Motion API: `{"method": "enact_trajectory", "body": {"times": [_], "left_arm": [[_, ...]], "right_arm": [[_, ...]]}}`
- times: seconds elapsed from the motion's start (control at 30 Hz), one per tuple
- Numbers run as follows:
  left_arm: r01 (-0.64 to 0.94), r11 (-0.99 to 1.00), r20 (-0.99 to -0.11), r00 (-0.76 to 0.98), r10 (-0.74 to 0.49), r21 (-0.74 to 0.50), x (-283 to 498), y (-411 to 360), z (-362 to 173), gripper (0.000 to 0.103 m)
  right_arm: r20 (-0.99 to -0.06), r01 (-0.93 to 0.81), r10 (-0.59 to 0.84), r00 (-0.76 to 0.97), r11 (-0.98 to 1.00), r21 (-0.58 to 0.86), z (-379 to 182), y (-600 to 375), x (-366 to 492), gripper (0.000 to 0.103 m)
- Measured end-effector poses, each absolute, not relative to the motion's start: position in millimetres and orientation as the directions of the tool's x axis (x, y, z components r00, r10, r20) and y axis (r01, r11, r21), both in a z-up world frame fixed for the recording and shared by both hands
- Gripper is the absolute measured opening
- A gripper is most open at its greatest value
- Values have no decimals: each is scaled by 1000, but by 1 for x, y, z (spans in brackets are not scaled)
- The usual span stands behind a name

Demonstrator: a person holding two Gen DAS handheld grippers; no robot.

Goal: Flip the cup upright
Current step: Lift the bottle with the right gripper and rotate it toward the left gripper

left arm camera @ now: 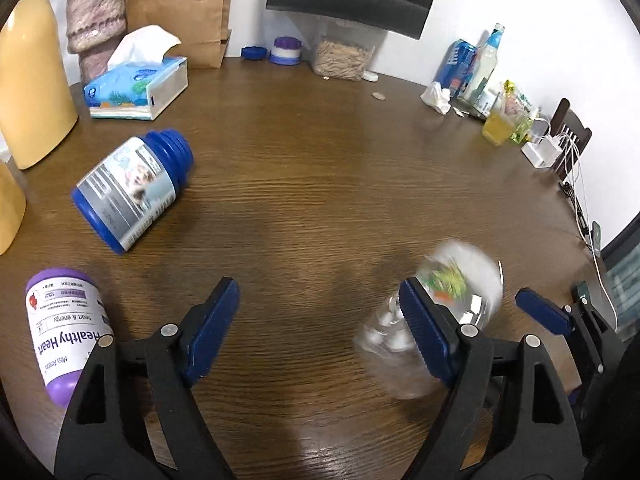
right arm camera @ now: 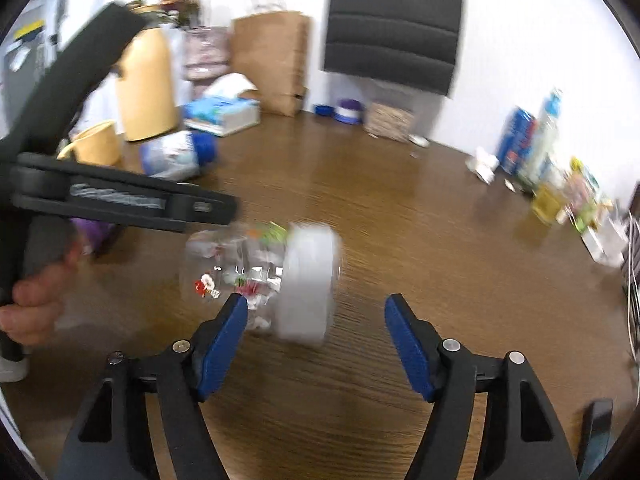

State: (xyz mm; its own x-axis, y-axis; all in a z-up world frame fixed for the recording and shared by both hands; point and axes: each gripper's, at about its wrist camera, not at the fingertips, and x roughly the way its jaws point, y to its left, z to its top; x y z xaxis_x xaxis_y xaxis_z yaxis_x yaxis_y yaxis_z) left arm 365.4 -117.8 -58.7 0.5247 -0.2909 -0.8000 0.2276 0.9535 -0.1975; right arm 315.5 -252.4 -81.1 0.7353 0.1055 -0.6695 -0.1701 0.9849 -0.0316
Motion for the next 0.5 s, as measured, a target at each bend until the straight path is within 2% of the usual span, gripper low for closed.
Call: {"method": "enact_trajectory", "body": {"times": [0.13,0.23,0.4,0.5], "left_arm": [[211,959,-804,527,-274,-189,367,-117,-62,79],[223,944,-804,498,-324,-243,370,-116,-59,80],[304,907,-777,478,-409,-290,366,-135,-47,93],[392,887,-809,423,-408,-243,370,-172,-49,93]], "right_arm": [[-667,-146,130,733,989,31,-82,-262,320,76],[-674,-124,118,729,991,40,-84,-266,327,76],[-687,-34,84,722,996,86,-88,-289,333,76],[-694,50,74,716,986,156,-90,-316,332,76]]}}
